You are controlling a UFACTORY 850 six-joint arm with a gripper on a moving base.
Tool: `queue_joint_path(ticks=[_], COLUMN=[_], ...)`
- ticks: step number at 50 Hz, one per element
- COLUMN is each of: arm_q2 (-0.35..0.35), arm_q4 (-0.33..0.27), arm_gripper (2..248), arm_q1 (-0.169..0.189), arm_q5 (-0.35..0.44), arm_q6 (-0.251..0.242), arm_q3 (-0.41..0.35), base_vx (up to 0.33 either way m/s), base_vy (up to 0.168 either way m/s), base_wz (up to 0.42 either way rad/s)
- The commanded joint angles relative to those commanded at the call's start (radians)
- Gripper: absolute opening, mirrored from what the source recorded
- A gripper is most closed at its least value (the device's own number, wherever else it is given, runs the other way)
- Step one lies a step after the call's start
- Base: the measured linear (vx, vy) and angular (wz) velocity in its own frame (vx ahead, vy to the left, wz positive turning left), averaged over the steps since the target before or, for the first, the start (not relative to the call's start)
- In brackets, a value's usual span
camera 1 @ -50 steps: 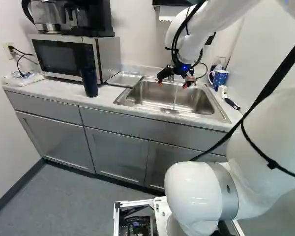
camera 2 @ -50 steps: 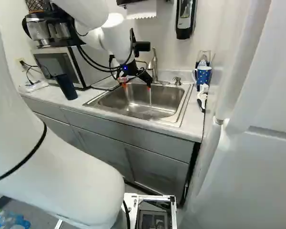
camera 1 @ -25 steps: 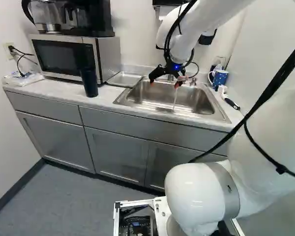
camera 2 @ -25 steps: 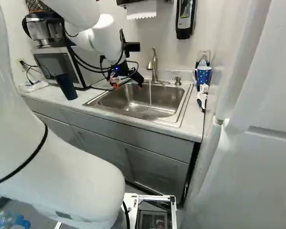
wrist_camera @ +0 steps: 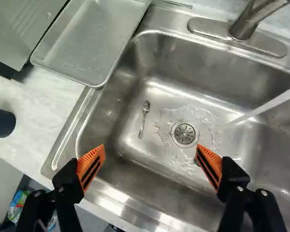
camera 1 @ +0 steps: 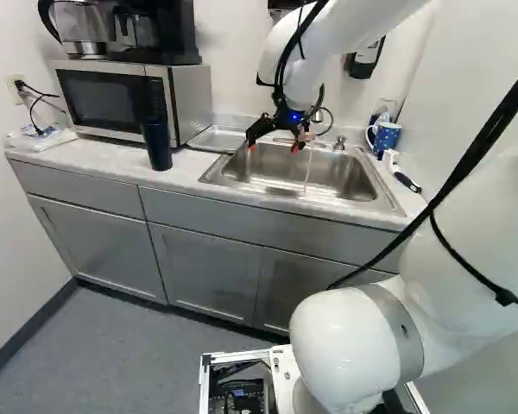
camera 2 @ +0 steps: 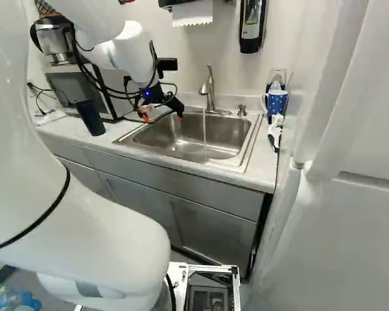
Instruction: Rinse the cup and place it in the tray
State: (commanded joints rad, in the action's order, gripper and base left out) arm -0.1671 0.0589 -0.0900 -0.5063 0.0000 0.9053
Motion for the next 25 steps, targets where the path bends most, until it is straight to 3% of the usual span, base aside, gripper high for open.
queue_joint_path(ticks=[25], arm_q2=[0.022], arm_q4=[0.000], arm_gripper=[247], arm_q1=[-0.096], arm_q5=[0.000], arm_q6=[0.000], arm_q3=[0.020], base_vx=[0.000], base_vy=[0.000], base_wz=[0.000])
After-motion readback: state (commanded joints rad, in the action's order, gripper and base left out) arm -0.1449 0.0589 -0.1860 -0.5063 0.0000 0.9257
